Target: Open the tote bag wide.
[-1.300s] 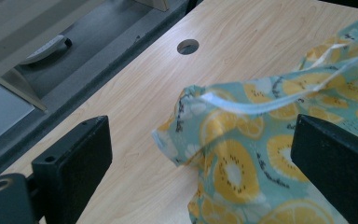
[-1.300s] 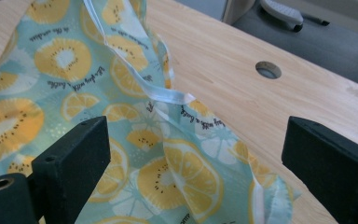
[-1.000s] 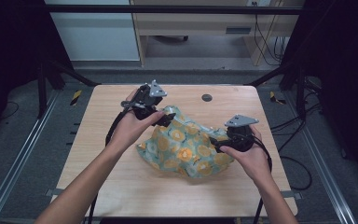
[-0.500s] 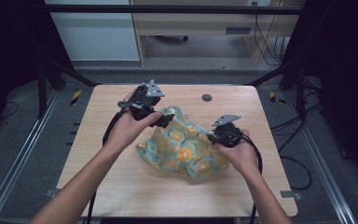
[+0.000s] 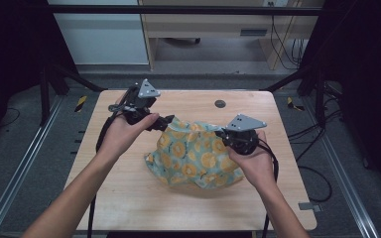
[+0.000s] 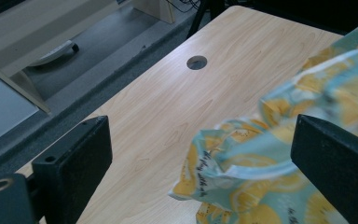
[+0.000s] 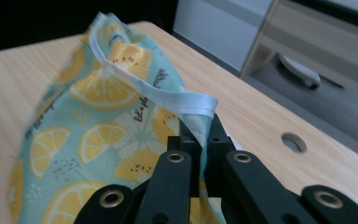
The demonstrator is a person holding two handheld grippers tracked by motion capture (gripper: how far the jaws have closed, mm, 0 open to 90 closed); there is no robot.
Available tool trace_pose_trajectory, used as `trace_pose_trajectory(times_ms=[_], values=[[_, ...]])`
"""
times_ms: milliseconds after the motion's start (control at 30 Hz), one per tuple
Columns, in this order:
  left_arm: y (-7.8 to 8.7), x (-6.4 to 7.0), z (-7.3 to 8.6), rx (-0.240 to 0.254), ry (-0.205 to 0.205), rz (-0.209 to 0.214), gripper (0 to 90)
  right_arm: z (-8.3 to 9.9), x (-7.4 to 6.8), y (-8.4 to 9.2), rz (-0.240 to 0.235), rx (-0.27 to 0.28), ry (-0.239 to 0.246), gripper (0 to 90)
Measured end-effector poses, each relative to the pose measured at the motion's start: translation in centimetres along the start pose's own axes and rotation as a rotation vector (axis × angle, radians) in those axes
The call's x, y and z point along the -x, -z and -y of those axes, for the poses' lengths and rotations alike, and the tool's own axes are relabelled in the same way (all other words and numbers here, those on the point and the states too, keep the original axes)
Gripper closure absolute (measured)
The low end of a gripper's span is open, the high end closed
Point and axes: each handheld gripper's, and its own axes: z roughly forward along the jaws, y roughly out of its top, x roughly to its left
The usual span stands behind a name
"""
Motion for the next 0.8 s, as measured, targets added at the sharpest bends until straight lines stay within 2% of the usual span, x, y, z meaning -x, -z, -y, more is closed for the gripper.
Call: trace_pose_trajectory(times_ms=[33,67,100,167,200,267,333,367,400,500,567,633,800], values=[[0.0,0.0,0.0,0.0,0.0,0.0,4.8,0.0,0.0,0.0,0.0,0.0,0.0,90.0],[0.2,-0.1,0.0,0.005,0.007,-0.004,4.8,-0.2,-0.6,0.3,-0.012,0.016,0.016,90.0],[0.7,-0.3,0.1,0.005,0.005,-0.012,4.8,-0.5,-1.7,1.0,-0.035,0.051,0.034,90.0],[0.9,-0.4,0.2,0.012,0.009,-0.012,4.8,-0.6,-2.1,1.2,-0.044,0.061,0.045,90.0],[1.1,-0.4,0.3,0.015,0.008,-0.014,4.8,-0.7,-3.5,1.8,-0.07,0.09,0.065,90.0],[1.4,-0.3,0.7,0.021,0.02,-0.019,4.8,-0.7,-4.6,2.3,-0.088,0.106,0.085,90.0],[1.5,-0.2,1.0,0.031,0.015,-0.025,4.8,-0.4,-6.1,2.8,-0.116,0.12,0.103,90.0],[1.5,-0.2,1.0,0.031,0.015,-0.025,4.8,-0.4,-6.1,2.8,-0.116,0.12,0.103,90.0],[1.5,0.0,1.2,0.024,0.024,-0.014,4.8,0.0,-7.3,3.3,-0.134,0.125,0.116,90.0],[1.2,0.5,1.5,0.021,0.021,0.001,4.8,0.6,-8.5,3.7,-0.166,0.13,0.131,90.0],[1.0,0.7,1.6,0.019,0.019,0.009,4.8,0.8,-8.8,3.8,-0.172,0.129,0.133,90.0],[0.6,1.4,1.7,0.011,0.011,0.024,4.8,1.5,-9.9,4.1,-0.196,0.12,0.146,90.0],[0.2,2.2,1.9,0.001,-0.003,0.042,4.9,2.7,-10.7,4.3,-0.223,0.101,0.145,90.0]])
